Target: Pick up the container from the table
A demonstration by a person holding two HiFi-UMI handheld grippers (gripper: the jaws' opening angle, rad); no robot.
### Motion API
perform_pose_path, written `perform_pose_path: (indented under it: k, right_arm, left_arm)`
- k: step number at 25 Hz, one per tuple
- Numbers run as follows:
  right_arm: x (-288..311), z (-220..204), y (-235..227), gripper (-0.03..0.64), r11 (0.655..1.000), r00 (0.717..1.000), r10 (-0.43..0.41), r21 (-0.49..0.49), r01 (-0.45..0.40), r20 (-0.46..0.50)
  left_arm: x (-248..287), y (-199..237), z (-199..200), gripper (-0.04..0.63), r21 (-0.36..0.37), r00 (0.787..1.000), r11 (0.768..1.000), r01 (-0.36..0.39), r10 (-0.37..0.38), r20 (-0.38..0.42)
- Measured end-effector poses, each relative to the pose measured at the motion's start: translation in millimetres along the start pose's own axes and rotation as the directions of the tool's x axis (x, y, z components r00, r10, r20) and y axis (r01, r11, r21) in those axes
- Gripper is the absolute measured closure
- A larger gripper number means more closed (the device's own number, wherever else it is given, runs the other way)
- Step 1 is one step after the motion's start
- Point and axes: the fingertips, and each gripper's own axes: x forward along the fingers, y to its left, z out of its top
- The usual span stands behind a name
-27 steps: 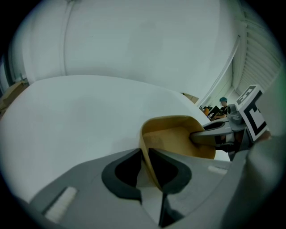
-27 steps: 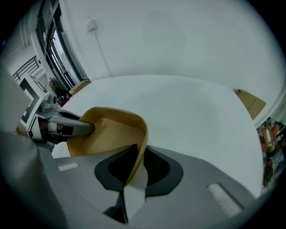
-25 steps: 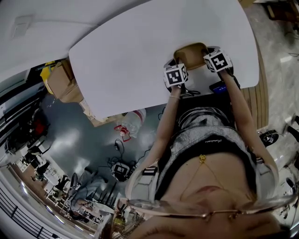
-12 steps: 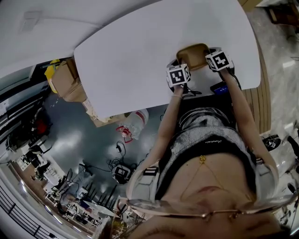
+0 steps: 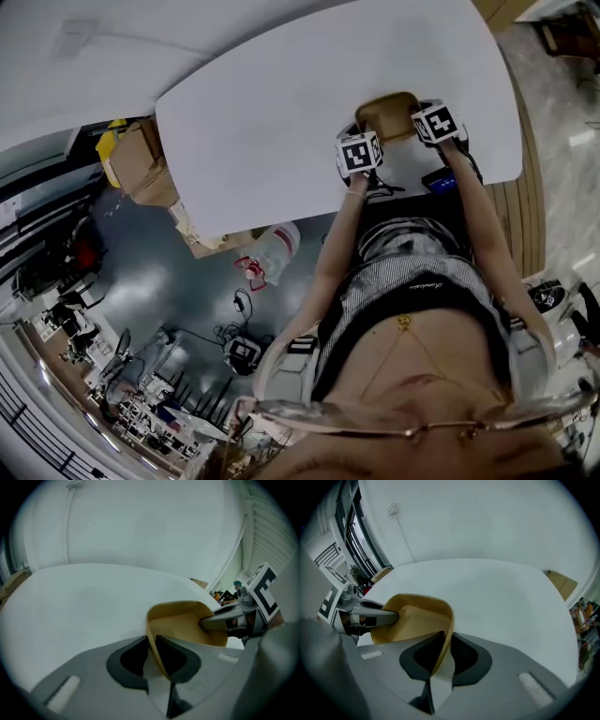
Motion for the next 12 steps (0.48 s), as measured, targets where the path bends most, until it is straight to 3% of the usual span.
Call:
perform_pose_path:
  k: [12]
  right_arm:
    - [-3.0, 1.4, -0.5, 0.55, 1.0, 1.0, -0.011, 0.019, 0.011, 0.01]
  left_arm:
    - [-0.5, 0.0, 0.6, 0.547, -0.062, 1.0, 0.998, 0.011, -0.012, -0.01]
